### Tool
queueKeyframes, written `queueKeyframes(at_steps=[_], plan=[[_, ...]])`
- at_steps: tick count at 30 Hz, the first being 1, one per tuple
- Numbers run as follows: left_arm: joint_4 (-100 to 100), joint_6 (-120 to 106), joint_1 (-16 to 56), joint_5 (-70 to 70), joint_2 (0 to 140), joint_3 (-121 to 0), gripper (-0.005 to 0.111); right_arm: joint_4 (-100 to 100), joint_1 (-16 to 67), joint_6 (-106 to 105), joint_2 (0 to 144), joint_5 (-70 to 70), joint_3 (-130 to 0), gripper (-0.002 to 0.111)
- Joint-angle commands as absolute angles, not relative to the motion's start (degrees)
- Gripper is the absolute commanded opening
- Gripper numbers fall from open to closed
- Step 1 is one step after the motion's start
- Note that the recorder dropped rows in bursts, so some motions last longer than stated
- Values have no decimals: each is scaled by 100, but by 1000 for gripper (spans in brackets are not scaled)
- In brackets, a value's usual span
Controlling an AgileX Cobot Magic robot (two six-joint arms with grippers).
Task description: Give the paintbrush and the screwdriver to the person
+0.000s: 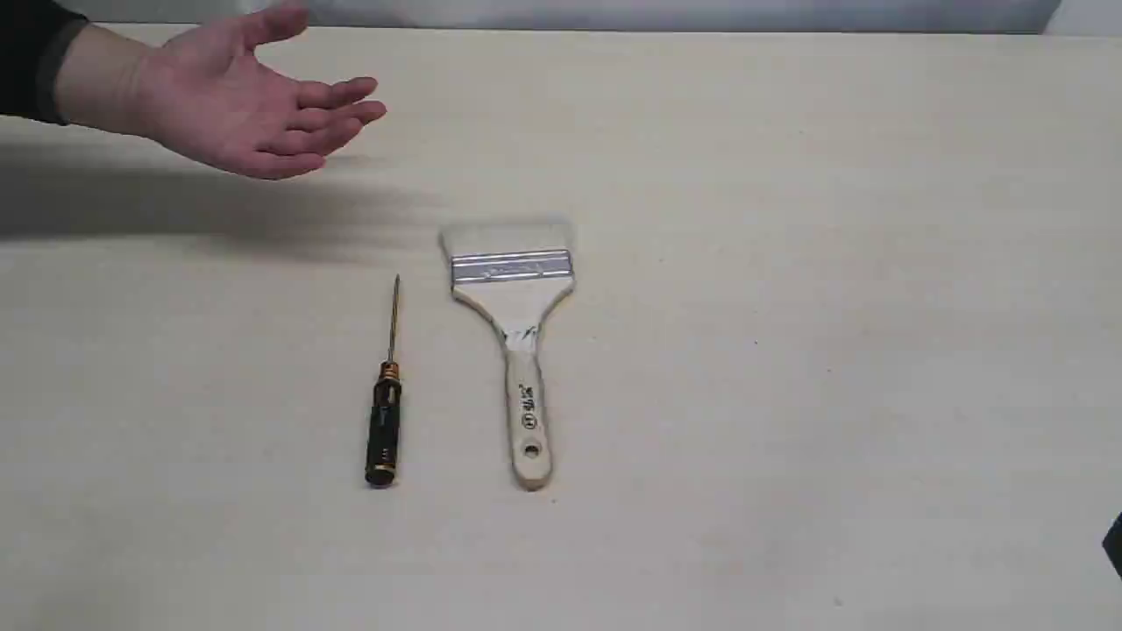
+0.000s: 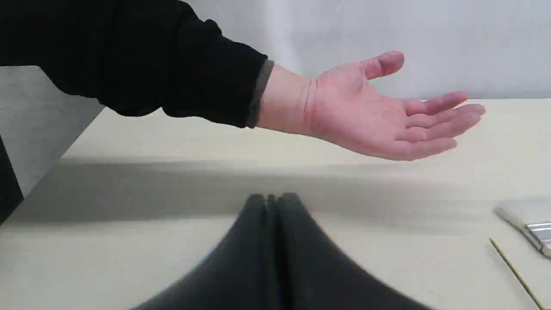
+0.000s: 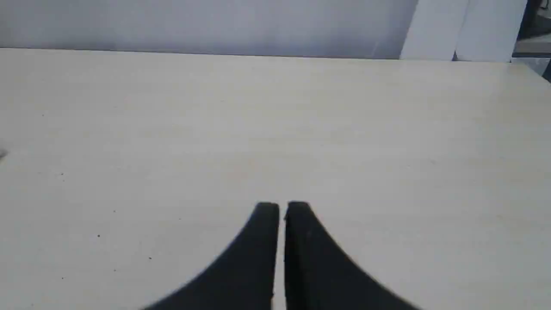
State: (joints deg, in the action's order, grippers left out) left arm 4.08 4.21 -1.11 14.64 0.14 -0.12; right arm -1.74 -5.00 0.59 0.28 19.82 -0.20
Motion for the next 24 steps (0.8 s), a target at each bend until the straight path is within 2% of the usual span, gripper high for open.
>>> queueKeyframes(at_steps=[1,18,24], plan=[[400,432,-64,1429,0,0,0,-154,-531,68,0,1976,0,4],[387,432,-64,1435,0,0,0,-364,-531,68,0,1903,0,4],[387,432,-64,1435,0,0,0,0,-531,81,0,342,0,4]])
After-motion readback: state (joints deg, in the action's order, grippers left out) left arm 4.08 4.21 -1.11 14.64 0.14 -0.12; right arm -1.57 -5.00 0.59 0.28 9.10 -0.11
